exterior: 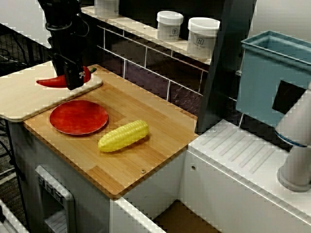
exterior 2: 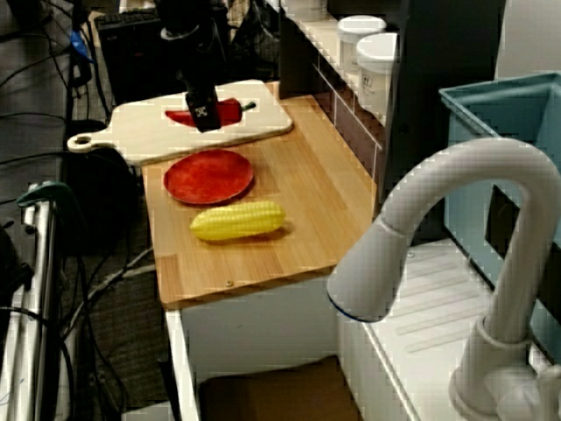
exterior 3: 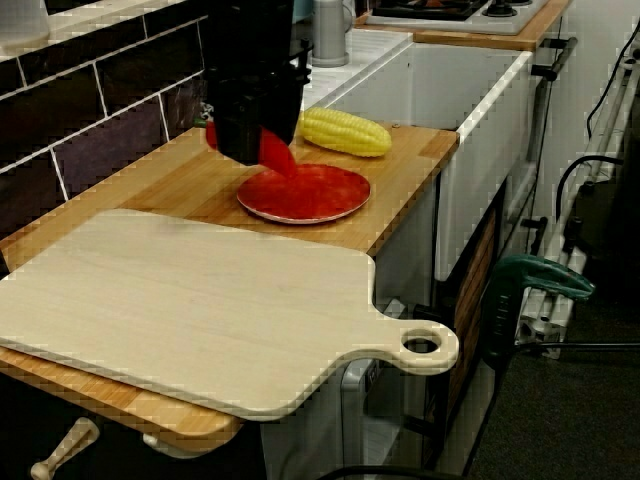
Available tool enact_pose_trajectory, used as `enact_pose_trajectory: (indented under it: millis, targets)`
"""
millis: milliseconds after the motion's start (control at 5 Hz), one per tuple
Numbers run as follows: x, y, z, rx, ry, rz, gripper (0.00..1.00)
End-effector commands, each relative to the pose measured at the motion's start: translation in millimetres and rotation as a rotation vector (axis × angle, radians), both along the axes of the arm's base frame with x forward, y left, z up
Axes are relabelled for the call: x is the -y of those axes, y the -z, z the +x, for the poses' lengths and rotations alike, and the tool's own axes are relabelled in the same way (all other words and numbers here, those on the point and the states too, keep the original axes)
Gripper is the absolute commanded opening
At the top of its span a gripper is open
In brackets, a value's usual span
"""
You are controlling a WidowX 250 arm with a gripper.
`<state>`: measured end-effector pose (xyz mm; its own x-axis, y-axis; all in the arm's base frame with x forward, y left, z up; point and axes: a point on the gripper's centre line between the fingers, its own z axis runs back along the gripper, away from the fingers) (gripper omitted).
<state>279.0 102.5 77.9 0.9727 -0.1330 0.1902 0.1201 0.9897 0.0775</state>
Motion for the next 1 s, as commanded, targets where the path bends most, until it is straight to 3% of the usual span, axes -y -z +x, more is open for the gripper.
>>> enact_pose_trajectory:
  millis: [0,800]
  targets:
    - [-30.6,-4.2,11.6,0.018,-0.100,0.036,0.00]
    - [-41.4,6.4,19.7,-0.007,-0.119,0.061,0.00]
